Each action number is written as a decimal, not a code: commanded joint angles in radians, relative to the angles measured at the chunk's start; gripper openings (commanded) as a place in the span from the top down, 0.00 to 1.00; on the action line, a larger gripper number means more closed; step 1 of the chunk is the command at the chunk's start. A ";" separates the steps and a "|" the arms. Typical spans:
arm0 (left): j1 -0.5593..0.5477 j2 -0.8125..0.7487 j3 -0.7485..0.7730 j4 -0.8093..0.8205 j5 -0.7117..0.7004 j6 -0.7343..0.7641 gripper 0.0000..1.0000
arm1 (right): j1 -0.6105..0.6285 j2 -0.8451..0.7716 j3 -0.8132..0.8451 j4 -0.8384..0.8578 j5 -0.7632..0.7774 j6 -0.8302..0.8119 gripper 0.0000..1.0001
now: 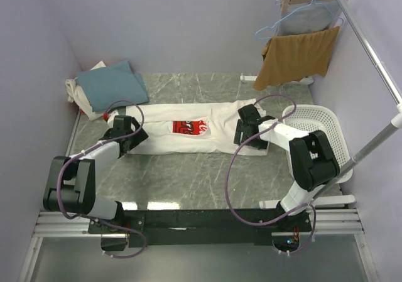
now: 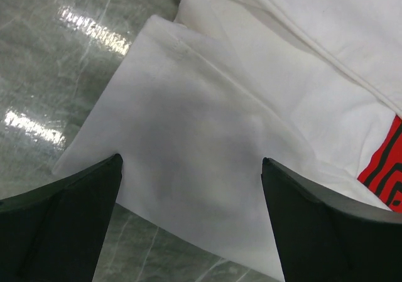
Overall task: Fold and stack the t-shirts
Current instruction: Fold the other side of the tshirt into a rectangle, then rotate the tshirt 90 degrees
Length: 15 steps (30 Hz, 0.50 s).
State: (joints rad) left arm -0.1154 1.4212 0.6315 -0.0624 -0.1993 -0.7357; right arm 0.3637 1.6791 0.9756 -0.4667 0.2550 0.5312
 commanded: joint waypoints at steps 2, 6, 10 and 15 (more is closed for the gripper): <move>0.008 0.068 0.020 -0.060 0.103 0.042 0.01 | -0.028 0.013 0.052 -0.119 0.151 -0.062 0.05; 0.000 0.048 0.051 -0.141 0.081 0.058 0.01 | -0.043 0.014 0.061 -0.133 0.193 -0.074 0.05; -0.065 -0.016 0.063 -0.238 -0.003 0.029 0.01 | -0.049 -0.036 0.075 -0.125 0.174 -0.082 0.05; -0.087 -0.120 0.089 -0.355 -0.018 -0.001 0.01 | -0.049 -0.122 0.124 -0.132 0.167 -0.082 0.04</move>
State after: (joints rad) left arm -0.1928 1.3945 0.6819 -0.2741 -0.1860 -0.7044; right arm 0.3248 1.6608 1.0237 -0.5777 0.3798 0.4656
